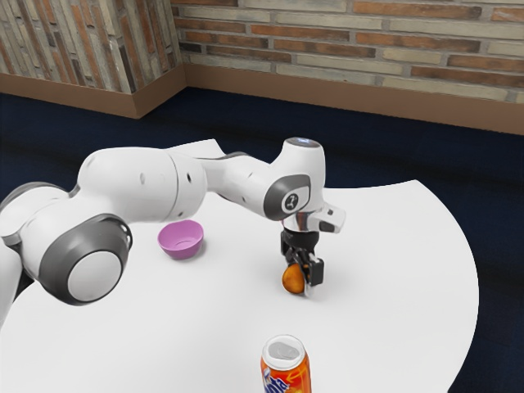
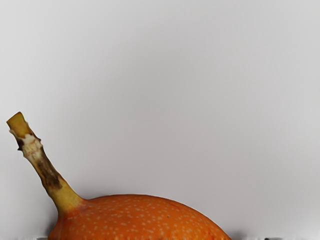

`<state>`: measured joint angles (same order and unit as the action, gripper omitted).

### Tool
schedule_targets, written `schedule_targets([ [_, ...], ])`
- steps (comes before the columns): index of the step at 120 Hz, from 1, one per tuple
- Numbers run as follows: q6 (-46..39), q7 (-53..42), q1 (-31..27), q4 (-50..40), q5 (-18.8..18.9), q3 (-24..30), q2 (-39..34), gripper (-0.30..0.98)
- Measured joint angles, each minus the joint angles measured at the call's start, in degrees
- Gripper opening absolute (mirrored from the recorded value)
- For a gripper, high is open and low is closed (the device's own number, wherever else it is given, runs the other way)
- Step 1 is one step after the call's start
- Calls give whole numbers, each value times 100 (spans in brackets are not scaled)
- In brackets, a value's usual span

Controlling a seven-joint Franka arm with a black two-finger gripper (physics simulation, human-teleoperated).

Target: Place the pear in the bowl.

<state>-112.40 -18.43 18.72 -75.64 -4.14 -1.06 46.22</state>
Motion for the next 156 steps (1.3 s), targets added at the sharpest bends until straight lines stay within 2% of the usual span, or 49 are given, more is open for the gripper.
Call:
schedule_targets([
  [25, 42, 2, 0, -2, 7, 20, -38, 44],
  [98, 452, 125, -9, 27, 100, -60, -290, 35],
  [116, 720, 170, -15, 41, 225, -481, -417, 34],
  [136, 1033, 180, -59, 420, 268, -1337, -545, 33],
  [156, 1245, 148, -439, 548, 268, -1774, -555, 31],
])
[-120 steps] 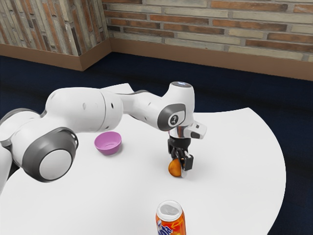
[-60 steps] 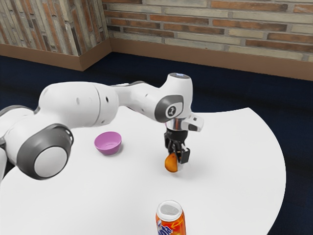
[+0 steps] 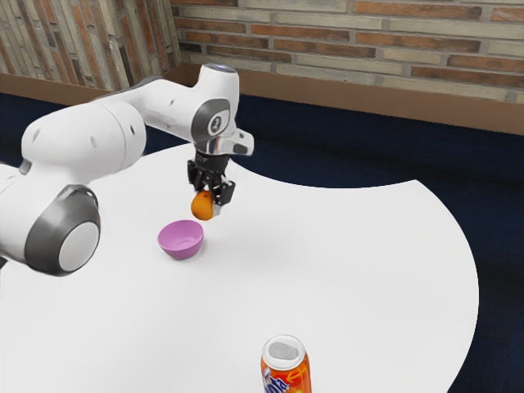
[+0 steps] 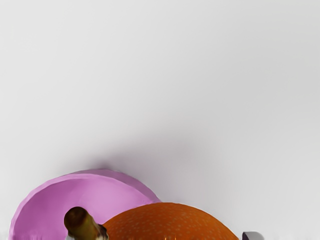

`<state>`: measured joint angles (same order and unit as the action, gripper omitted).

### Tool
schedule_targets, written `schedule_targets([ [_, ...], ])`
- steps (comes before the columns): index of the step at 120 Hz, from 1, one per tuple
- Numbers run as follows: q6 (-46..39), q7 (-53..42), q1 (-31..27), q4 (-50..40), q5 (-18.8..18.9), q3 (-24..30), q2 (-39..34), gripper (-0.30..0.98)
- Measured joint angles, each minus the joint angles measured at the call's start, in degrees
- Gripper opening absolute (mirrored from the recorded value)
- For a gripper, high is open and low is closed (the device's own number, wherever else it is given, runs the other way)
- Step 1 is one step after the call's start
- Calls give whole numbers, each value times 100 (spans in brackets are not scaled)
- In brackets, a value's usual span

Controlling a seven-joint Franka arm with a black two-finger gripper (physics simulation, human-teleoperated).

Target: Place the pear in the bowl.

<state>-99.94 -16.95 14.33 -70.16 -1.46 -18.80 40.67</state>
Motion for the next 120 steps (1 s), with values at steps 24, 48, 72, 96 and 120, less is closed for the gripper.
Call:
schedule_targets([
  [24, 73, -25, -212, -81, 0, -215, 21, 27],
  [48, 72, -39, -242, -406, -8, -310, 1, 24],
  [72, 66, -57, -246, -448, -69, -332, -9, 44],
  [96, 163, -80, -246, -422, -102, -333, -231, 59],
  [120, 1036, 235, -179, -836, -103, 464, -2532, 65],
])
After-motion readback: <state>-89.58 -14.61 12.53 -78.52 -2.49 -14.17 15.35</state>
